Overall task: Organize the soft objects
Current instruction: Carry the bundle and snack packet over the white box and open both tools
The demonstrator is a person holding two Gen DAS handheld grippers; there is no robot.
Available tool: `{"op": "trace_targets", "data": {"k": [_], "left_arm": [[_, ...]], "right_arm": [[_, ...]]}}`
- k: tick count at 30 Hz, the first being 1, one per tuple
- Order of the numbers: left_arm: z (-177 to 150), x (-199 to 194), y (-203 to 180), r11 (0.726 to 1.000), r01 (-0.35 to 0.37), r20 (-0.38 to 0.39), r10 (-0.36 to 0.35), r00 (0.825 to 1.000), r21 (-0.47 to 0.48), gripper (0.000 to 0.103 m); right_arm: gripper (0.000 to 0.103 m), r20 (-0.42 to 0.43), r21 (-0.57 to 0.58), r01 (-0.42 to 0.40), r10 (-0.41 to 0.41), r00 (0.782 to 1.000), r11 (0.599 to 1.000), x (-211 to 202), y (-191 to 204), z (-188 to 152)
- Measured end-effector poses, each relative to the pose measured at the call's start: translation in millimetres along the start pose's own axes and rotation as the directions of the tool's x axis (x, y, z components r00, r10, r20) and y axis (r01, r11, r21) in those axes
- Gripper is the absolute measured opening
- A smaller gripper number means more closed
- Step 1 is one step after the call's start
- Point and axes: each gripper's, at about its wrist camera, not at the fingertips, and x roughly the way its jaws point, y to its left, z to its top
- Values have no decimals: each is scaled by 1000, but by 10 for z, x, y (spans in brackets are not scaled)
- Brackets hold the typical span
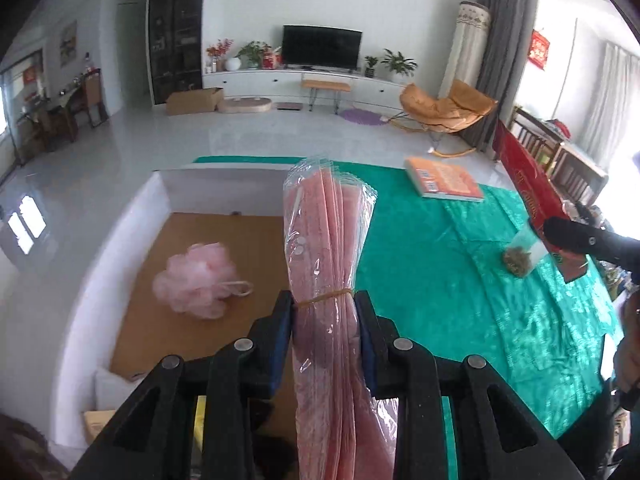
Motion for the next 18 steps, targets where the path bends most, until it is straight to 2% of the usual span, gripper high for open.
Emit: {"op": "trace_targets", "data": {"k": [1, 3, 4, 5, 6, 7, 8, 10, 14, 18], "left_arm": [[-103, -23, 143, 999, -49, -12, 49, 999, 4, 39], [-287, -25, 385, 992, -123, -32, 124, 992, 9, 63], [-375, -31, 486, 988, -156, -30, 156, 987, 4, 83], [-444, -58, 564, 983, -186, -16, 186, 983, -8, 93], [-495, -98, 628, 978, -207, 3, 207, 978, -20, 94], [-548, -128, 685, 975, -221, 15, 221, 975, -31, 94], [-578, -156, 728, 972, -232, 21, 233, 972, -44, 95], [-629, -210, 787, 966, -246, 37, 250, 968, -82, 99], [-747, -328, 850, 950, -264, 75, 279, 957, -169, 100], [-924, -436, 783, 918, -328, 87, 354, 931, -224, 100]], "right_arm": [[26, -18, -12, -43, 43, 999, 999, 149, 238, -39], [26, -58, -30, -105, 103, 993, 994, 445, 632, -131], [27, -76, -31, -131, 128, 989, 991, 586, 792, -183], [32, -93, -26, -159, 156, 983, 987, 713, 919, -238], [36, -115, -21, -186, 182, 977, 982, 839, 1015, -299], [60, -145, -16, -209, 204, 968, 978, 949, 1086, -347], [72, -164, -12, -217, 212, 963, 976, 1020, 1142, -403], [71, -178, -27, -200, 192, 965, 979, 1061, 1182, -484], [71, -159, -90, -106, 91, 983, 990, 919, 1110, -537], [71, -163, -169, -21, -7, 987, 985, 861, 1193, -636]]}}
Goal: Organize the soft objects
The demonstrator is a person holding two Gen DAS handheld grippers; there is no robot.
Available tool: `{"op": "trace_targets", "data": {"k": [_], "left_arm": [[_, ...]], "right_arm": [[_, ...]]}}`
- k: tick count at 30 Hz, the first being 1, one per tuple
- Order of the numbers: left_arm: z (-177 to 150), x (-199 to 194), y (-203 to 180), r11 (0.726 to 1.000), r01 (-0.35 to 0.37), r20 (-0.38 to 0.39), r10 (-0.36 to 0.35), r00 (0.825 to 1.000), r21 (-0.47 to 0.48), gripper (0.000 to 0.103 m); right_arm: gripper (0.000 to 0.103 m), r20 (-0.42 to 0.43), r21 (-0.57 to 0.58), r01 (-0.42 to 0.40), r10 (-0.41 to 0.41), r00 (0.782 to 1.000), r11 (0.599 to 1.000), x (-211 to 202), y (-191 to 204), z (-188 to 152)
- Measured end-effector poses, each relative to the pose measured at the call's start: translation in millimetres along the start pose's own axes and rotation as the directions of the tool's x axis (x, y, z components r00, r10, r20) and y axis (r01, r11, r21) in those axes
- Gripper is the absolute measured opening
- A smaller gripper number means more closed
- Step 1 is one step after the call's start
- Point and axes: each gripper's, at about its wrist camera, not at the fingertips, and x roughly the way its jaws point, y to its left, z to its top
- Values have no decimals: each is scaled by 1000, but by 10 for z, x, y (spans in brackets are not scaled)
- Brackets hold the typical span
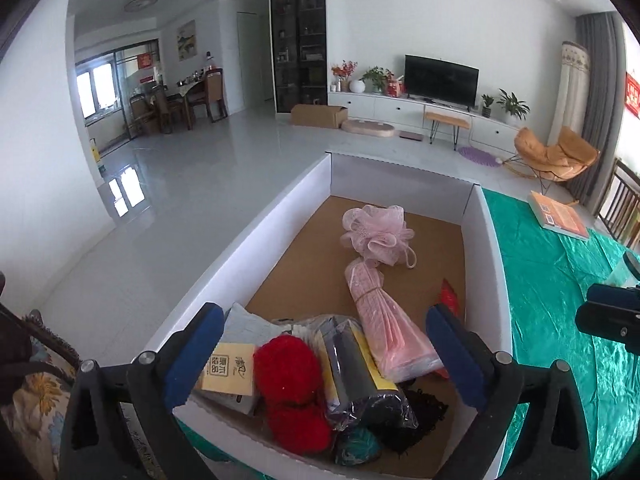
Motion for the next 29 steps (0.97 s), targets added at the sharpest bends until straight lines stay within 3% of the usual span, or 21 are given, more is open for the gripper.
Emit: {"op": "trace_targets", "data": {"k": [5, 13, 23, 29], "left_arm": [[-75, -79, -122, 988, -129, -10, 131, 991, 82, 100], [-51, -88, -152, 988, -130, -2, 131, 991, 79, 100], [-65, -91, -136, 985, -150, -8, 151, 988, 83, 100], [-74, -214, -141, 992, -110, 45, 107, 993, 60, 103]], "right_arm": [[71, -37, -72, 41, -44, 998, 997, 72, 161, -97], [71, -63, -165, 91, -102, 993, 982, 160, 377, -159], [71, -70, -178, 97, -111, 991, 979, 184, 379, -178], [71, -61, -164, 99, -110, 992, 981, 176, 345, -204]]}}
